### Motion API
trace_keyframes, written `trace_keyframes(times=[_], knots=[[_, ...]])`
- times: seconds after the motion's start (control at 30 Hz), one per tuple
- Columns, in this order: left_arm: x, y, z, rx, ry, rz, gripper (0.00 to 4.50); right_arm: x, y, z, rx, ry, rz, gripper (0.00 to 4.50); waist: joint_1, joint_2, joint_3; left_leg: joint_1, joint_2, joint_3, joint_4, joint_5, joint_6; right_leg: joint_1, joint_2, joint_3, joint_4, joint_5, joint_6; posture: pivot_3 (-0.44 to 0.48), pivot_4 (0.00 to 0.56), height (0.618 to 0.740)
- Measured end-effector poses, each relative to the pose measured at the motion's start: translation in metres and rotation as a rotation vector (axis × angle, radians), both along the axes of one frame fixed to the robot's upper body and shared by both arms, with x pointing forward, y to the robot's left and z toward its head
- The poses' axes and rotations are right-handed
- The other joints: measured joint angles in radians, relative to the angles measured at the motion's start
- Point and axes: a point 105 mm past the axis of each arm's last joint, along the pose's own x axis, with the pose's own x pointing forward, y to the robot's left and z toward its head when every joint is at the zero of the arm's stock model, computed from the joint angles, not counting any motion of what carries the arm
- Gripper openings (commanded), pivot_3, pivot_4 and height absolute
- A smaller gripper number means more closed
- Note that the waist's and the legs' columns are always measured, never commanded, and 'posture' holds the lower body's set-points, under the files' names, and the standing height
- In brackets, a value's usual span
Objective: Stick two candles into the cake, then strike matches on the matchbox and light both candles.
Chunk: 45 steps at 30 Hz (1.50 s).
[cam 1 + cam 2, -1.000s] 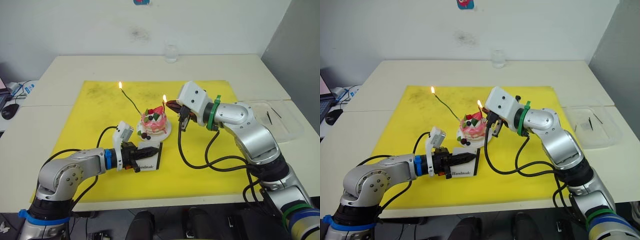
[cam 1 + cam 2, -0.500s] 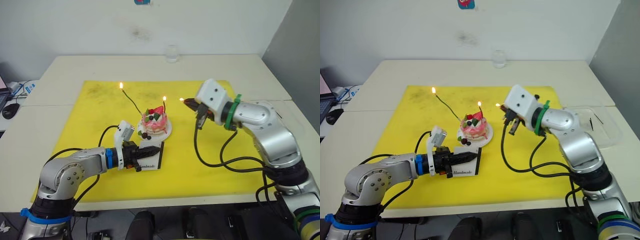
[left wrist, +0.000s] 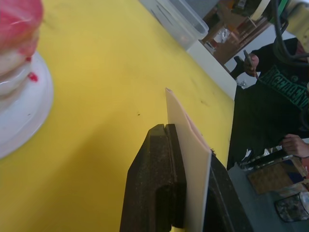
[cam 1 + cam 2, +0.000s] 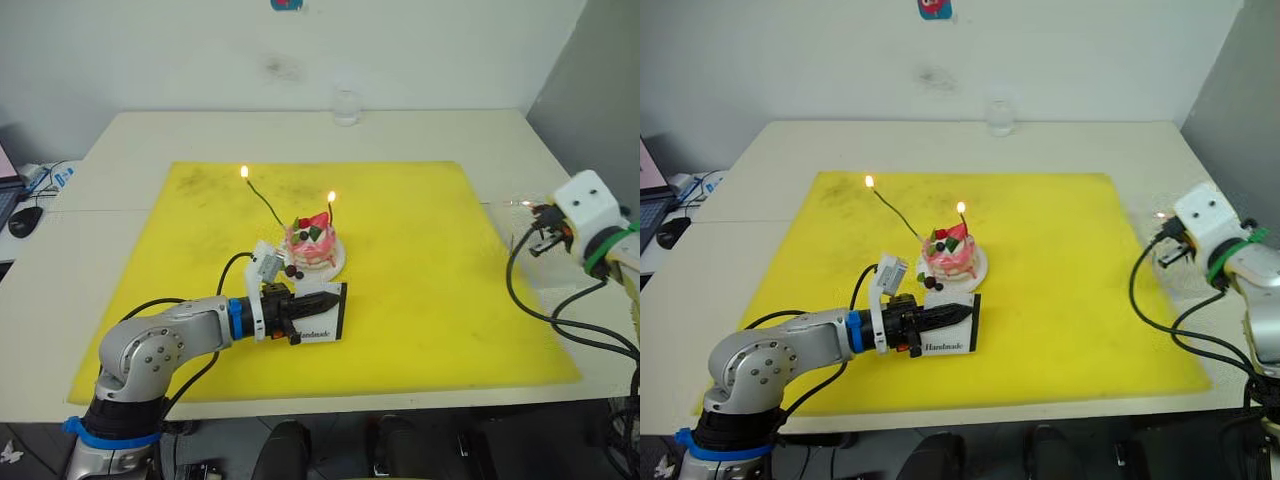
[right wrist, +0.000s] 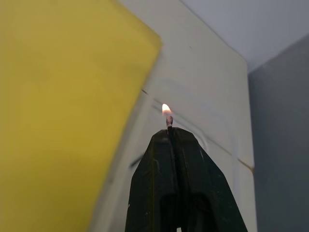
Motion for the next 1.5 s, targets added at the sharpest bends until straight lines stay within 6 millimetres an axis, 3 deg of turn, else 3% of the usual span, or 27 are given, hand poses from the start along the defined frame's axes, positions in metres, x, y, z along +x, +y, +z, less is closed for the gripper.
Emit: trace_keyframes(times=[0.23, 0.27, 0.33, 0.53, 0.67, 0.7, 0.73, 0.8, 0.9, 0.97, 1.07, 1.23, 1.27, 1.5], knots=[[-0.002, -0.005, -0.005, -0.004, 0.011, 0.025, 0.00, 0.003, -0.019, -0.010, 0.120, -0.041, -0.105, 0.04, -0.006, 0.000, 0.000, 0.000, 0.000, 0.000, 0.000, 0.000, 0.000, 0.000, 0.001, 0.000, 0.000, 0.000, 0.000, 0.000, 0.150, 0.740], [-0.002, -0.005, -0.006, -0.009, 0.007, 0.035, 0.00, 0.008, -0.022, -0.012, 0.171, -0.054, -0.136, 0.22, -0.008, 0.000, 0.000, 0.000, 0.000, 0.000, 0.001, 0.000, 0.000, 0.000, 0.001, 0.000, 0.000, 0.000, 0.000, 0.000, 0.150, 0.740], [-0.001, -0.007, -0.007, -0.015, 0.006, 0.043, 0.00, 0.013, -0.028, -0.014, 0.235, -0.075, -0.191, 0.63, -0.009, 0.000, 0.000, -0.001, -0.001, 0.000, 0.002, 0.000, 0.000, 0.000, 0.000, 0.001, 0.000, 0.000, 0.000, 0.000, 0.150, 0.740], [0.000, -0.008, -0.012, -0.004, 0.009, 0.069, 0.00, 0.017, -0.037, -0.017, 0.266, -0.096, -0.257, 2.71, -0.008, 0.000, 0.000, -0.002, -0.001, 0.000, 0.003, 0.000, 0.000, 0.000, 0.000, 0.000, 0.000, 0.000, 0.000, 0.000, 0.150, 0.740], [0.000, -0.008, -0.012, -0.002, 0.010, 0.072, 0.00, 0.017, -0.034, -0.009, 0.251, -0.138, -0.240, 4.18, -0.008, 0.000, 0.000, -0.002, -0.001, 0.000, 0.003, 0.000, 0.000, 0.000, 0.000, 0.000, 0.000, 0.000, 0.000, 0.000, 0.150, 0.740], [0.000, -0.008, -0.012, -0.001, 0.011, 0.072, 0.00, 0.017, -0.032, -0.003, 0.241, -0.161, -0.222, 4.48, -0.009, 0.000, 0.000, -0.001, -0.001, 0.000, 0.003, 0.000, 0.000, 0.000, 0.000, 0.000, 0.000, 0.000, 0.000, 0.000, 0.150, 0.740], [0.000, -0.008, -0.013, 0.001, 0.014, 0.074, 0.00, 0.017, -0.028, 0.003, 0.234, -0.180, -0.201, 4.48, -0.009, 0.000, 0.000, -0.001, -0.001, 0.000, 0.003, 0.000, 0.000, 0.000, 0.000, 0.000, 0.000, 0.000, 0.000, 0.000, 0.150, 0.740], [0.001, -0.008, -0.013, 0.014, 0.032, 0.073, 0.00, 0.015, -0.014, 0.018, 0.213, -0.215, -0.108, 4.48, -0.010, 0.001, 0.000, -0.002, -0.001, 0.000, 0.003, 0.000, 0.000, 0.000, 0.000, 0.000, 0.000, 0.000, 0.001, 0.000, 0.150, 0.740], [0.001, -0.010, -0.014, 0.038, 0.079, 0.062, 0.00, 0.006, 0.019, 0.046, 0.162, -0.256, 0.095, 4.48, -0.010, 0.001, 0.000, -0.002, 0.000, -0.001, 0.003, 0.000, 0.000, 0.001, 0.001, -0.001, 0.000, 0.000, 0.001, 0.000, 0.150, 0.740], [0.001, -0.009, -0.017, 0.070, 0.114, 0.056, 0.00, -0.003, 0.048, 0.054, 0.169, -0.228, 0.266, 4.48, -0.010, 0.001, 0.000, -0.002, 0.000, -0.001, 0.003, 0.000, 0.000, 0.001, 0.001, -0.002, 0.000, 0.000, 0.001, 0.000, 0.150, 0.740], [0.003, -0.008, -0.019, 0.109, 0.133, 0.063, 0.00, -0.026, 0.089, 0.044, 0.195, -0.066, 0.526, 4.48, -0.008, 0.001, 0.001, -0.002, 0.000, -0.002, 0.004, 0.000, 0.000, 0.001, 0.001, -0.002, 0.000, 0.000, 0.001, 0.000, 0.150, 0.740], [0.007, -0.004, -0.024, 0.179, 0.150, 0.099, 0.00, -0.065, 0.134, 0.023, 0.225, 0.183, 0.800, 4.48, -0.006, 0.001, 0.001, -0.002, -0.001, -0.003, 0.005, 0.000, 0.000, 0.001, 0.000, -0.002, 0.000, 0.001, 0.001, 0.000, 0.150, 0.740], [0.008, -0.003, -0.025, 0.194, 0.153, 0.103, 0.60, -0.072, 0.142, 0.019, 0.229, 0.224, 0.847, 4.50, -0.007, 0.001, 0.001, -0.002, 0.000, -0.003, 0.006, 0.000, 0.000, 0.001, 0.000, -0.002, 0.000, 0.001, 0.002, 0.000, 0.150, 0.740], [0.009, 0.012, -0.029, 0.295, 0.139, 0.136, 2.71, -0.081, 0.170, 0.004, 0.246, 0.309, 0.959, 4.50, -0.007, 0.001, 0.001, -0.002, -0.001, -0.003, 0.006, 0.000, 0.000, 0.001, 0.000, -0.002, 0.000, 0.001, 0.002, 0.000, 0.150, 0.740]])
